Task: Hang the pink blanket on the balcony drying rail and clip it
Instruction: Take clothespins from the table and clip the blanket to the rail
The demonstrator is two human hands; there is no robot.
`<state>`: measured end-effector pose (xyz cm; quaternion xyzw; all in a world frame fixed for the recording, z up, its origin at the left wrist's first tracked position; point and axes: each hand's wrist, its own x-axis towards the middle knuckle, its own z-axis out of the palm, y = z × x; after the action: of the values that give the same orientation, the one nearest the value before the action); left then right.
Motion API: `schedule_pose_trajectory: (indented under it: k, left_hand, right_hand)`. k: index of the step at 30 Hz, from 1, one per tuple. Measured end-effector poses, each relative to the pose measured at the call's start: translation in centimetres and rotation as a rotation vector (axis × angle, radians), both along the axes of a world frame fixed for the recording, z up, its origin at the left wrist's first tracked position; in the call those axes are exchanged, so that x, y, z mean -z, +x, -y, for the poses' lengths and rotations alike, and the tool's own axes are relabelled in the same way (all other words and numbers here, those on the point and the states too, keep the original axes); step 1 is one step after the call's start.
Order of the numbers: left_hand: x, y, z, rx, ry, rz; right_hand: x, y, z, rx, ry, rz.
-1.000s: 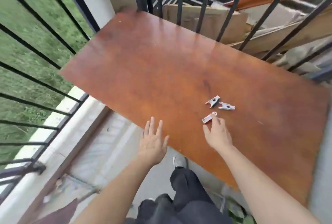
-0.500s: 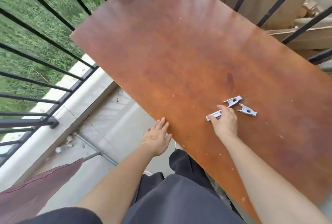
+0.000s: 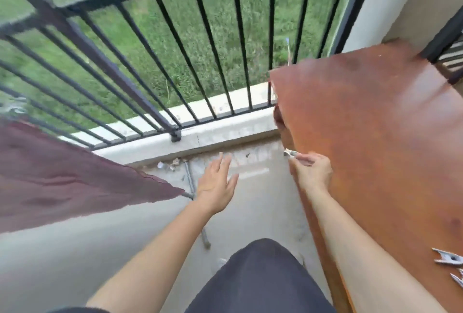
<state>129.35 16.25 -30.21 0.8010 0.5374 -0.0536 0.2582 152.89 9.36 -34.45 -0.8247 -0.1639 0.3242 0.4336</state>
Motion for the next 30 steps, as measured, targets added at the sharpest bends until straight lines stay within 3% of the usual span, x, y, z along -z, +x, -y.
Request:
schedule_pose_trajectory:
  k: [9, 15, 20, 25, 27, 30]
  left_hand:
    - [-0.1, -19.8, -3.4, -0.412, 0.05, 0.041]
    - [3.0, -24.2, -6.1, -0.548, -0.069, -0.04]
    - [4.7, -23.1, -10.5, -0.144, 0.163, -0.384]
    - [5.8, -21.4, -16.3, 0.254, 0.187, -0.884]
    - [5.9, -20.6, -18.3, 0.23, 0.152, -1.058]
    - [5.9, -20.3, -20.5, 0.006, 0.038, -1.213]
  right_hand:
    - [-2.8, -17.8, -12.2, -0.321, 0.098, -0.252]
    - [-0.3, -25.1, -15.9, -0.472, 0.004, -0.421]
    - [2.3, -26.4, -19.5, -0.703, -0.047, -0.364]
    - [6.6, -25.4, -24.5, -0.939, -0.086, -0.188]
    - [7.8, -25.2, -25.9, -0.994, -0.123, -0.188]
    - [9.6, -25.3, -27.1, -1.068, -0.137, -0.149]
